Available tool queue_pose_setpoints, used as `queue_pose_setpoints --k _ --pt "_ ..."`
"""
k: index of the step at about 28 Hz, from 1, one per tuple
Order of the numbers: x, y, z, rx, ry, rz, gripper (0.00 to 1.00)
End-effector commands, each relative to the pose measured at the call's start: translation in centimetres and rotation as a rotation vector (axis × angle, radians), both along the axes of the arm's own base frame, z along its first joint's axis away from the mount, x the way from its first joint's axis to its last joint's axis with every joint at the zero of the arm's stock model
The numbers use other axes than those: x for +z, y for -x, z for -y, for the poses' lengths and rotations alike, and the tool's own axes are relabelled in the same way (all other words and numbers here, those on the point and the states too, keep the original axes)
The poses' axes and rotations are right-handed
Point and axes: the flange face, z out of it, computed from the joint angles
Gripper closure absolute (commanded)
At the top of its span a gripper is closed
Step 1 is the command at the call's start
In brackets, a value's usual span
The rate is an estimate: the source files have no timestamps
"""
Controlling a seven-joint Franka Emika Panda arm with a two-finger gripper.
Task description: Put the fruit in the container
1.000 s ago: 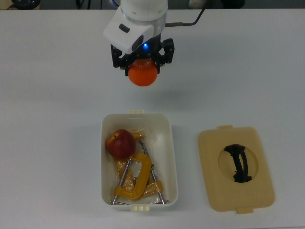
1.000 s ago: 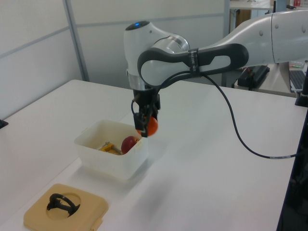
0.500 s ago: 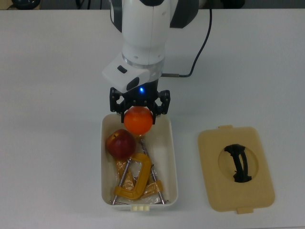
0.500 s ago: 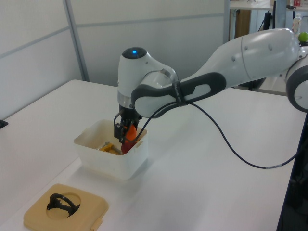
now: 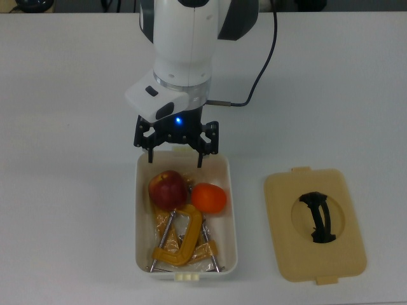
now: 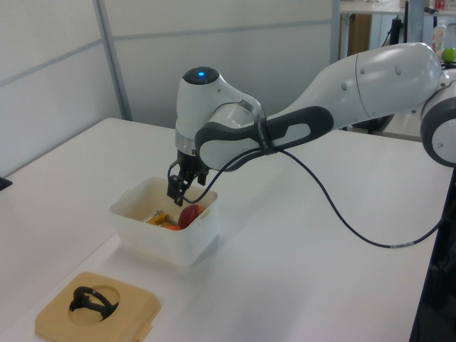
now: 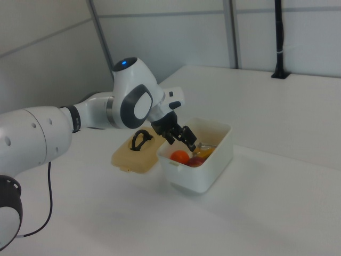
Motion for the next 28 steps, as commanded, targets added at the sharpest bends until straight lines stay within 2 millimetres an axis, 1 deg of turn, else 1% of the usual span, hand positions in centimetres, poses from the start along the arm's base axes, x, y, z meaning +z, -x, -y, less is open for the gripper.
queue_pose_setpoints --k 1,5,6,8,11,12,16,17,19,21,23,26,28 --pt "3.2 2.6 0.7 -0.053 0.020 -0.092 0.00" --pt "5.1 5.4 1.0 -0.071 0.039 -0.180 0.00" --pt "5.9 6.8 0.9 -0.075 0.049 -0.225 0.00" --pt "6.8 8.2 1.0 -0.075 0.053 -0.258 0.00" --pt "7.9 10.1 0.9 -0.077 0.028 -0.290 0.00" --pt "8.7 11.3 0.9 -0.073 0.003 -0.292 0.00" --pt "9.7 13.7 1.3 -0.024 -0.021 -0.319 0.00" --pt "10.2 14.6 2.0 -0.013 -0.032 -0.337 0.00" --pt "10.7 15.2 2.2 -0.006 -0.039 -0.351 0.00" --pt "10.9 15.3 2.3 -0.007 -0.047 -0.353 0.00" --pt "11.1 15.2 2.9 -0.019 -0.055 -0.349 0.00" --pt "11.3 15.0 3.0 -0.020 -0.061 -0.341 0.00" --pt "11.9 14.7 3.4 -0.027 -0.063 -0.329 0.00"
